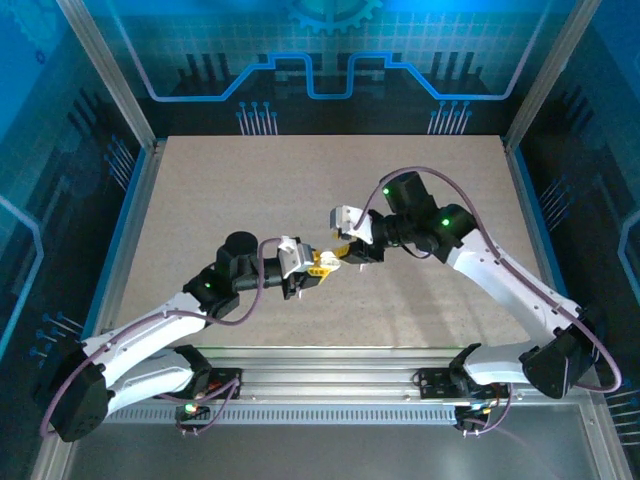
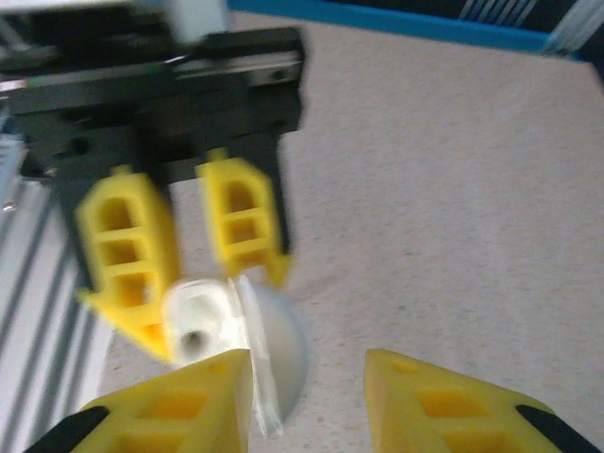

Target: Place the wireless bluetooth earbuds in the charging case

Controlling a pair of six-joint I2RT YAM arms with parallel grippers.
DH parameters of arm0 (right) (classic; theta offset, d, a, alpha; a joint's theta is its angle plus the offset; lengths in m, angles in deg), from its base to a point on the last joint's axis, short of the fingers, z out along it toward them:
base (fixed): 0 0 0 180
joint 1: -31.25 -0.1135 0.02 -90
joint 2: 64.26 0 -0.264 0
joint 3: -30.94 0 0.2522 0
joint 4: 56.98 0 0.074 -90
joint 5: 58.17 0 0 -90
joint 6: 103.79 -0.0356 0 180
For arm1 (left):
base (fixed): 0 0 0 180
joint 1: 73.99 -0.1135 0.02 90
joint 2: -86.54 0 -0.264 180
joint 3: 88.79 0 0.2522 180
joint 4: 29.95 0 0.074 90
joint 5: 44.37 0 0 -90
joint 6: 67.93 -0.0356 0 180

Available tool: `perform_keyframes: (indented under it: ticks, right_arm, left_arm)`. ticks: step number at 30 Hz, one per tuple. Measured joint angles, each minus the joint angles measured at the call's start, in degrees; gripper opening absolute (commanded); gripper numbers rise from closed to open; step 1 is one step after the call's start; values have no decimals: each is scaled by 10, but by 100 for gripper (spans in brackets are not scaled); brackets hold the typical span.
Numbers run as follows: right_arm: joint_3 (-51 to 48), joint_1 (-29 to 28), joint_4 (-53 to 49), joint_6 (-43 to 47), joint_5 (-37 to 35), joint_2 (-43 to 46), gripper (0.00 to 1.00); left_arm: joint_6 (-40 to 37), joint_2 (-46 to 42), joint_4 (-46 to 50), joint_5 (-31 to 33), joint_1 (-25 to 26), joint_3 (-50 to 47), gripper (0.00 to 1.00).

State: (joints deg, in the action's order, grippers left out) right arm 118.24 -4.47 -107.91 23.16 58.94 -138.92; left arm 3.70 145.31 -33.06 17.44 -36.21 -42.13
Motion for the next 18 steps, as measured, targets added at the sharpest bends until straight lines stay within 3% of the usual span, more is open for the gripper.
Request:
perform_keyframes:
  ticks: [14, 18]
  right_arm:
    - [-16, 17, 56, -35, -27, 15, 39]
    - [-33, 21, 62, -40, -22, 48, 44]
  left_arm:
    - [4, -6, -2, -10, 2, 0, 14]
    - [5, -7, -7, -2, 2, -1, 14]
